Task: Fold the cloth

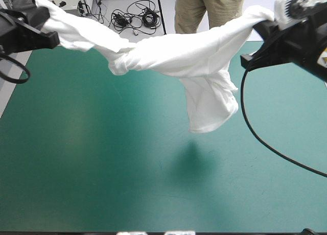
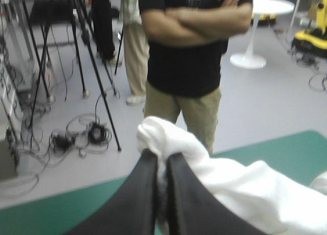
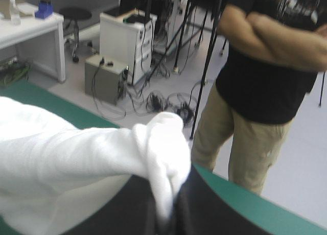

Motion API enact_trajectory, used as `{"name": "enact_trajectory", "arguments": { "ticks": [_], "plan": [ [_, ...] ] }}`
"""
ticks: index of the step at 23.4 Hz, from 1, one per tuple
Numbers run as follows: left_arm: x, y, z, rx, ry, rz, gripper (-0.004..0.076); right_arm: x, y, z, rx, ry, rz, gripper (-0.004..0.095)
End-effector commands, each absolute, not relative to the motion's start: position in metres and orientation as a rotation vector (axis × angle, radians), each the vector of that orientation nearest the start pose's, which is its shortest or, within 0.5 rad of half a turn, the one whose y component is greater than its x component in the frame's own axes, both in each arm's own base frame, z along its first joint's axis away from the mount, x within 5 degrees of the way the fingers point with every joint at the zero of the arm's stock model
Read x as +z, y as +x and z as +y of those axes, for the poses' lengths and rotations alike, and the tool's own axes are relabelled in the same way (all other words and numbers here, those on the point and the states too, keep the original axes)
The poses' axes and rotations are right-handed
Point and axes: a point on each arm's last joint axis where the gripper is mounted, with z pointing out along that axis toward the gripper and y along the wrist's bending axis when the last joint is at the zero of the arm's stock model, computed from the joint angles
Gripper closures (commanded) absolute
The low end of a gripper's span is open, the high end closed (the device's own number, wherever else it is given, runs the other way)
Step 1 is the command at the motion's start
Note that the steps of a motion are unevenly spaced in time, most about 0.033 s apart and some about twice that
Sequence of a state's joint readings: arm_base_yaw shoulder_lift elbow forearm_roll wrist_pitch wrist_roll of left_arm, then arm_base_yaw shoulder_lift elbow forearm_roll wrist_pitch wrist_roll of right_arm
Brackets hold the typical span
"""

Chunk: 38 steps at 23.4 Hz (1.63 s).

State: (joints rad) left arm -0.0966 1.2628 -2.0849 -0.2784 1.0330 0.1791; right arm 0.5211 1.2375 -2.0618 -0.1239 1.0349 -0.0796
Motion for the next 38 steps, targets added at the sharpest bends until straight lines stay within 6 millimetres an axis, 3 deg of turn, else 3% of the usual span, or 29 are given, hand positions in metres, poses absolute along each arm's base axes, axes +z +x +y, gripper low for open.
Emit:
{"name": "enact_trajectory", "arguments": {
  "ticks": [1, 7, 10, 12, 14, 18, 20, 21, 22, 24, 28, 30, 38],
  "plan": [
    [0.648, 0.129, -0.038, -0.294, 0.282, 1.386, 0.0733, 0.643, 0.124, 0.063, 0.199, -0.451, 1.387, 0.0925],
    [0.669, 0.079, -0.036, -0.285, 0.335, 1.241, 0.0733, 0.659, 0.097, 0.053, 0.273, -0.445, 1.307, 0.0925],
    [0.656, 0.059, -0.027, -0.18, 0.391, 1.275, 0.0733, 0.649, 0.089, 0.047, 0.251, -0.475, 1.412, 0.0925],
    [0.639, 0.063, -0.023, -0.138, 0.411, 1.364, 0.0733, 0.637, 0.09, 0.047, 0.242, -0.502, 1.509, 0.0925],
    [0.614, 0.083, -0.023, -0.065, 0.386, 1.548, 0.0733, 0.617, 0.102, 0.054, 0.257, -0.509, 1.642, 0.0925],
    [0.55, 0.143, -0.051, 0.039, 0.41, 1.828, 0.0733, 0.547, 0.16, 0.09, 0.303, -0.533, 1.918, 0.0925],
    [0.506, 0.182, -0.071, 0.081, 0.411, 1.954, 0.0733, 0.504, 0.193, 0.109, 0.319, -0.509, 1.988, 0.0925],
    [0.474, 0.209, -0.086, 0.117, 0.427, 2.034, 0.0733, 0.477, 0.214, 0.121, 0.335, -0.488, 2.009, 0.0925],
    [0.449, 0.23, -0.095, 0.152, 0.451, 2.095, 0.0733, 0.461, 0.227, 0.129, 0.342, -0.476, 2.018, 0.0925],
    [0.423, 0.257, -0.104, 0.135, 0.448, 2.182, 0.0733, 0.443, 0.245, 0.139, 0.347, -0.464, 2.037, 0.0925],
    [0.384, 0.307, -0.107, -0.035, 0.356, 2.278, 0.0733, 0.417, 0.276, 0.156, 0.334, -0.469, 2.08, 0.0925],
    [0.363, 0.336, -0.101, -0.13, 0.26, 2.337, 0.0733, 0.395, 0.3, 0.158, 0.334, -0.414, 2.132, 0.0925],
    [0.321, 0.386, -0.079, -0.093, 0.177, 2.413, 0.0733, 0.326, 0.365, 0.129, 0.446, -0.143, 2.349, 0.0925]
  ]
}}
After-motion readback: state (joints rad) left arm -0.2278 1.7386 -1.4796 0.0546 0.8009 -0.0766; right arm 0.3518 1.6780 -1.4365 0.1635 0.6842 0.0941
